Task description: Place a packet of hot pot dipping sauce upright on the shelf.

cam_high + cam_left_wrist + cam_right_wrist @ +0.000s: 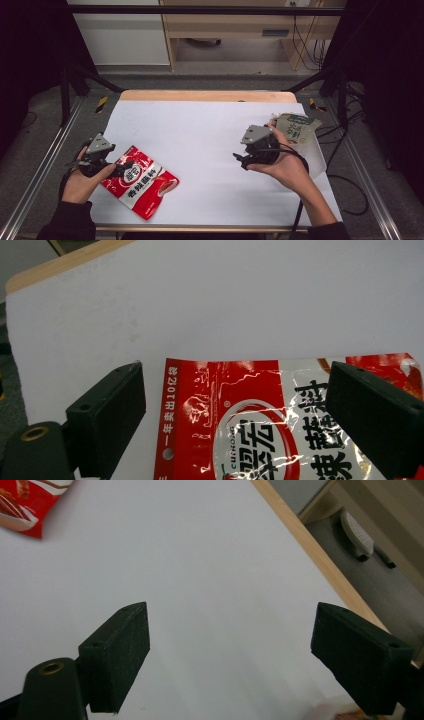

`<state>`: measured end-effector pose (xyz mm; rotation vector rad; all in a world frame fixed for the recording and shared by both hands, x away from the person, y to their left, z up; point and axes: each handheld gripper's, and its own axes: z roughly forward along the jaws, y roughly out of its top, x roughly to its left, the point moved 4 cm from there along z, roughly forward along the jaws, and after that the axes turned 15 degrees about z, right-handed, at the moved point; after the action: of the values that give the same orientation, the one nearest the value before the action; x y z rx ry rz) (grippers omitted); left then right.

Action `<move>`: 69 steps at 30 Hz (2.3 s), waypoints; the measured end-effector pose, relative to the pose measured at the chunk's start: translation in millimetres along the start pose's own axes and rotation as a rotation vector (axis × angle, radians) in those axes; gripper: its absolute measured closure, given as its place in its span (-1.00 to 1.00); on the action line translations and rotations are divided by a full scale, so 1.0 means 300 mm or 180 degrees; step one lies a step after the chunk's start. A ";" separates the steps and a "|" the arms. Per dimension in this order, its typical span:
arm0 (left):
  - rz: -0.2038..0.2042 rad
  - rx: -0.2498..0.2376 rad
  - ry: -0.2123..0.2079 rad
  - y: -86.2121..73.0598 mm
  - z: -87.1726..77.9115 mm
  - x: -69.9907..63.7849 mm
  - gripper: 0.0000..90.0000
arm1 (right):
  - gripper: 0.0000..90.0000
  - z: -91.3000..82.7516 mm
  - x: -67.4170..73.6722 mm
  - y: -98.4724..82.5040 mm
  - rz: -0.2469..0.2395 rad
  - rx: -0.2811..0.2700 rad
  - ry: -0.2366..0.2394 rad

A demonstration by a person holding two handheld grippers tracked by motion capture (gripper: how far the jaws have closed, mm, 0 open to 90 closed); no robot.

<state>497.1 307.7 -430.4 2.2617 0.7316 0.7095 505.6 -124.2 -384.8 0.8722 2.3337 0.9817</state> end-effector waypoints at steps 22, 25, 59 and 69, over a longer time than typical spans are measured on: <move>-0.0247 0.0065 0.0060 -0.119 -0.034 -0.004 -0.83 | -0.59 0.189 0.183 -0.125 0.0168 0.0007 0.0013; -0.0270 0.0104 0.0066 -0.145 -0.038 -0.008 -0.83 | -0.59 0.189 0.188 -0.144 0.0223 -0.0008 -0.0035; -0.0569 0.0437 0.0043 -0.302 -0.024 -0.014 -0.68 | -0.61 0.222 0.202 -0.209 0.0271 0.0164 -0.0053; -0.0706 0.0420 -0.0047 -0.316 -0.023 -0.006 -0.59 | -0.61 0.223 0.202 -0.211 0.0233 0.0201 -0.0048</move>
<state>462.4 369.5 -493.7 2.2535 1.0301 0.5520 481.2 -85.5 -485.2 0.9925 2.3463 0.9319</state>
